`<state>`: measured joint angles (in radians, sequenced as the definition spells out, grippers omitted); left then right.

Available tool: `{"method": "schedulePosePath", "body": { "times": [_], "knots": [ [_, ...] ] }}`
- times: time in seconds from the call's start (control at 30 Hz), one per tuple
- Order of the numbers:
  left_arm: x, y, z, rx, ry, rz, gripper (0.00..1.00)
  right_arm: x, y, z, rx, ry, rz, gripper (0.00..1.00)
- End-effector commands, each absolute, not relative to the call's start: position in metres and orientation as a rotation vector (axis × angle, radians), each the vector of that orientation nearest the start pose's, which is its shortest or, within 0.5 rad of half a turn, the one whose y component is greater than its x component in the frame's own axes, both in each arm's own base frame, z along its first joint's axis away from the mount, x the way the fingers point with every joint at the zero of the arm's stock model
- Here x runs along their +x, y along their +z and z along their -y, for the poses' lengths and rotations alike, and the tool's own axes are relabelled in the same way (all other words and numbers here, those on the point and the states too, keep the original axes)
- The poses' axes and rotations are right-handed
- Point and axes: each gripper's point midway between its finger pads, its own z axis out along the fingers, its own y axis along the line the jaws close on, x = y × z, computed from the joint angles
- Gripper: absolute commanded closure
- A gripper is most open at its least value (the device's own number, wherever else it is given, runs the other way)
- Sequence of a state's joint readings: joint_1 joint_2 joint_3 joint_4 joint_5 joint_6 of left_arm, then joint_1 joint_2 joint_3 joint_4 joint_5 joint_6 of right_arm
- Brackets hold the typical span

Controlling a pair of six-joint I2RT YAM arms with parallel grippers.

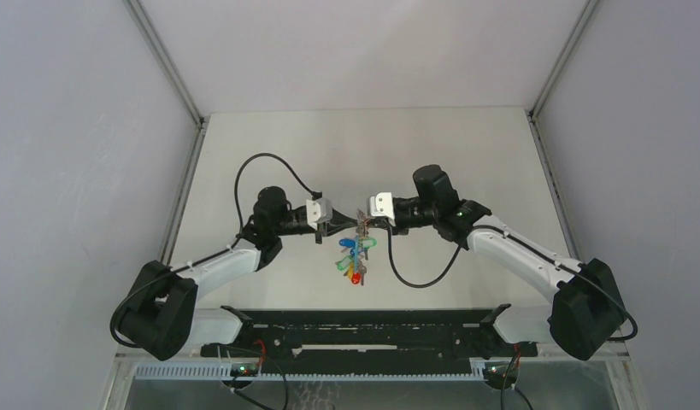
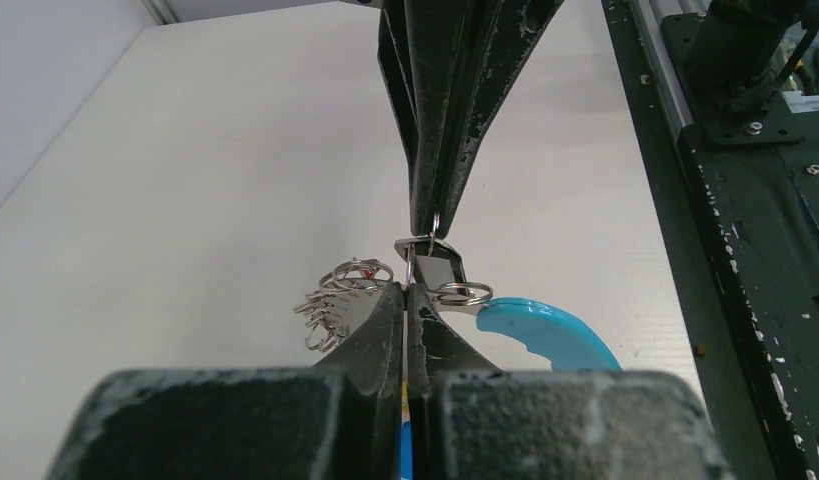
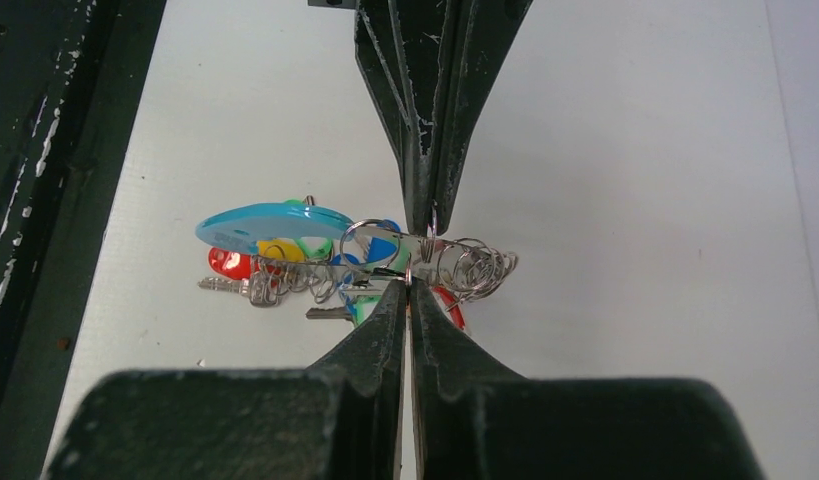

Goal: Put the keys on the keyring

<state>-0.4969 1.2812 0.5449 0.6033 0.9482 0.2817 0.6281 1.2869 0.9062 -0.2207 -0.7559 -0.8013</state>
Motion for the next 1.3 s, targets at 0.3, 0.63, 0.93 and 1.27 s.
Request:
{"method": "schedulePosePath", "body": {
  "times": [0.3, 0.63, 0.93, 1.27],
  "knots": [
    [0.2408, 0.1962, 0.284, 1.269, -0.925, -1.119, 1.0, 0.2403, 0.21, -0.2954, -1.602, 0.659, -1.166, 1.0],
    [0.2409, 0.197, 0.2838, 1.267, -0.924, -1.119, 1.0, 0.2428, 0.2075, -0.2966, -1.595, 0.661, -1.178, 1.0],
    [0.2414, 0.1987, 0.2837, 1.264, -0.921, -1.118, 1.0, 0.2412, 0.2038, -0.2993, -1.614, 0.681, -1.187, 1.0],
    [0.2411, 0.2005, 0.2836, 1.261, -0.921, -1.115, 1.0, 0.2418, 0.2006, -0.3008, -1.624, 0.685, -1.201, 1.0]
  ]
}}
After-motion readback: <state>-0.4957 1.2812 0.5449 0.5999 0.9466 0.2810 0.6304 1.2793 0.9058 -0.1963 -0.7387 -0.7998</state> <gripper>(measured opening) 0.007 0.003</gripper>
